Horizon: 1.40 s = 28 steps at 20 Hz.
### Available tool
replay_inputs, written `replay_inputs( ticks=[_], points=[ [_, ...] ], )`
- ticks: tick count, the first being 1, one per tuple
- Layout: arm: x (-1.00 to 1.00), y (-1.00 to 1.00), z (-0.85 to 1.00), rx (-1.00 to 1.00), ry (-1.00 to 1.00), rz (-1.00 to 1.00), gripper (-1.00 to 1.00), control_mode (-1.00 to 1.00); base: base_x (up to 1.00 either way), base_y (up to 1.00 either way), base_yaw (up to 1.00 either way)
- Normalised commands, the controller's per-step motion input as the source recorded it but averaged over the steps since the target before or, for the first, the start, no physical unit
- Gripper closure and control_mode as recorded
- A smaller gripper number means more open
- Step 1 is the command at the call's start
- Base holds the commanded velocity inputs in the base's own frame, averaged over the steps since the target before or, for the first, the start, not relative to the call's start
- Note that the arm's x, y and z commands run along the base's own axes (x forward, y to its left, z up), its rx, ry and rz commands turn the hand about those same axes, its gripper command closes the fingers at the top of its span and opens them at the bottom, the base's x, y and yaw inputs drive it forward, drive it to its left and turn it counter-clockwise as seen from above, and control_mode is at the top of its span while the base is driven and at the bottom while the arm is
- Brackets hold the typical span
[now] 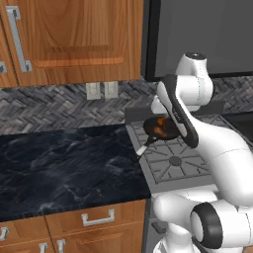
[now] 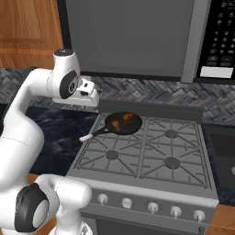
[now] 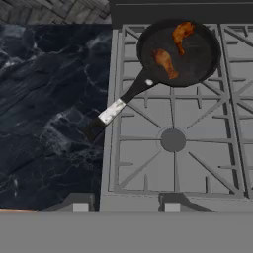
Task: Take the chicken drumsticks from the pan and place one on each plate on the dining counter.
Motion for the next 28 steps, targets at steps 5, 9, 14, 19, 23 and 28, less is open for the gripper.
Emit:
replay_inputs(
  ticks=[5, 9, 14, 19, 23, 28],
  points=[
    [0.00, -0.24, -0.21, 0.01, -0.01, 0.01, -1.00, -1.00, 0.00, 0.00, 0.00],
    [0.00, -0.51, -0.47, 0.04, -0.04, 0.09, -1.00, -1.00, 0.00, 0.00, 0.00],
    [0.18, -0.50, -0.52, 0.03, -0.07, 0.20, -1.00, -1.00, 0.00, 0.00, 0.00],
    [0.57, -0.38, -0.44, 0.03, -0.06, 0.23, -1.00, -1.00, 0.00, 0.00, 0.00],
    [0.89, -0.14, -0.32, 0.07, 0.00, 0.17, -1.00, -1.00, 0.00, 0.00, 0.00],
    [1.00, -0.04, -0.17, 0.10, -0.01, 0.14, -1.00, -1.00, 0.00, 0.00, 0.00]
  ],
)
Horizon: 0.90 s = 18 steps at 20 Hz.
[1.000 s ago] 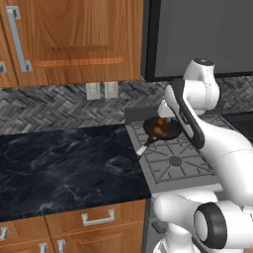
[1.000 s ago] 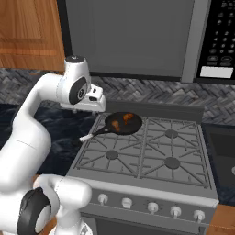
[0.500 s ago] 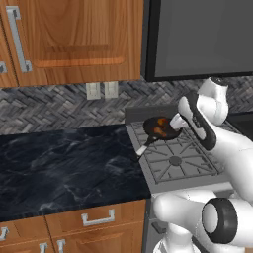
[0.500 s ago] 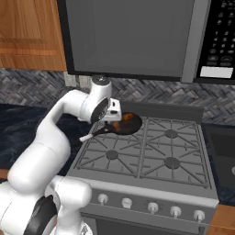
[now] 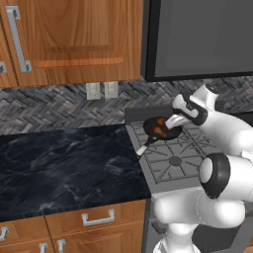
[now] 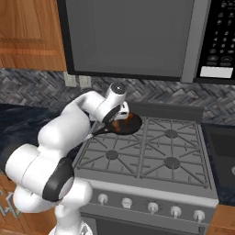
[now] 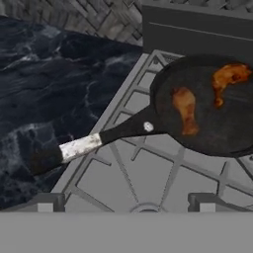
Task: Take the chicken drumsticks from the pan and place one on each plate on the dining counter.
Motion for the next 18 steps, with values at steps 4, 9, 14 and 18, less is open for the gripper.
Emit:
replay_inputs(
  ticks=[4, 9, 14, 18],
  points=[
    [0.99, 0.00, -0.18, 0.08, 0.00, 0.12, -1.00, -1.00, 0.00, 0.00, 0.00],
    [0.88, 0.00, -0.44, 0.01, 0.04, 0.07, -1.00, -1.00, 0.00, 0.00, 0.00],
    [0.70, 0.00, -0.71, 0.00, 0.16, 0.01, -1.00, -1.00, 0.00, 0.00, 0.00],
    [0.54, 0.00, -0.63, 0.00, 0.13, 0.00, -1.00, -1.00, 0.00, 0.00, 0.00]
  ],
)
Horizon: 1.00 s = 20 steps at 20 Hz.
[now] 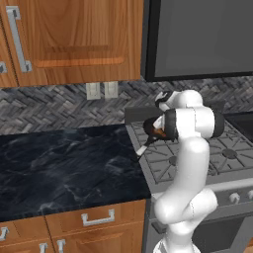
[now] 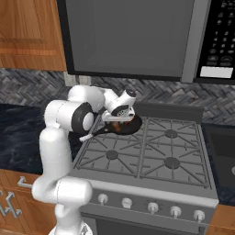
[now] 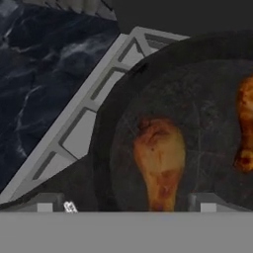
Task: Take the chicken drumsticks from the pan and place one on each plate on the dining counter.
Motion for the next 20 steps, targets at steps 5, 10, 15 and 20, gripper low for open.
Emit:
replay_inputs(
  ticks=[5, 10, 15, 20],
  points=[
    [0.55, 0.00, -0.39, 0.00, 0.04, 0.00, -1.00, -1.00, 0.00, 0.00, 0.00],
    [0.60, 0.00, -0.43, 0.00, 0.02, 0.01, -1.00, -1.00, 0.00, 0.00, 0.00],
    [0.16, 0.16, -0.56, -0.05, 0.11, 0.00, -1.00, -1.00, 0.00, 0.00, 0.00],
    [-0.71, 0.59, -0.64, -0.15, 0.23, -0.01, 1.00, -1.00, 0.00, 0.00, 0.00]
  ],
)
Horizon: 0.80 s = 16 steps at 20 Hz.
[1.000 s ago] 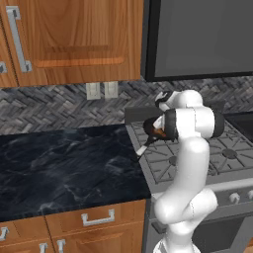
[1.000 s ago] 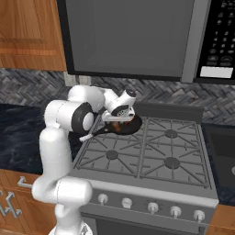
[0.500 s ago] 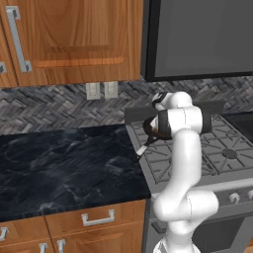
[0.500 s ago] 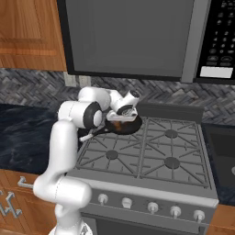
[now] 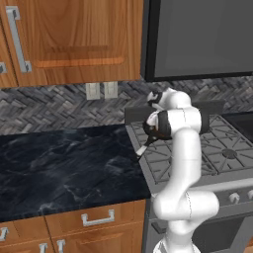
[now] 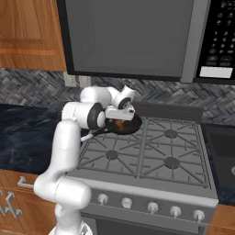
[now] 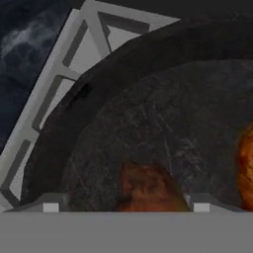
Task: Take the chicken drumsticks from the pan and place one on each plate on the dining counter.
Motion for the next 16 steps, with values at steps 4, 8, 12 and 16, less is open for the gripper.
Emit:
replay_inputs(
  ticks=[4, 8, 12, 16],
  points=[
    [-0.82, 0.66, -0.43, -0.11, 0.16, -0.09, 1.00, -1.00, 0.00, 0.00, 0.00],
    [-0.93, 0.14, -0.15, 0.00, 0.01, -0.16, 1.00, -1.00, 0.00, 0.00, 0.00],
    [-0.74, 0.00, -0.04, 0.00, 0.00, -0.15, 1.00, -1.00, 0.00, 0.00, 0.00],
    [-0.41, 0.00, 0.00, 0.00, -0.01, -0.12, 1.00, -1.00, 0.00, 0.00, 0.00]
  ],
)
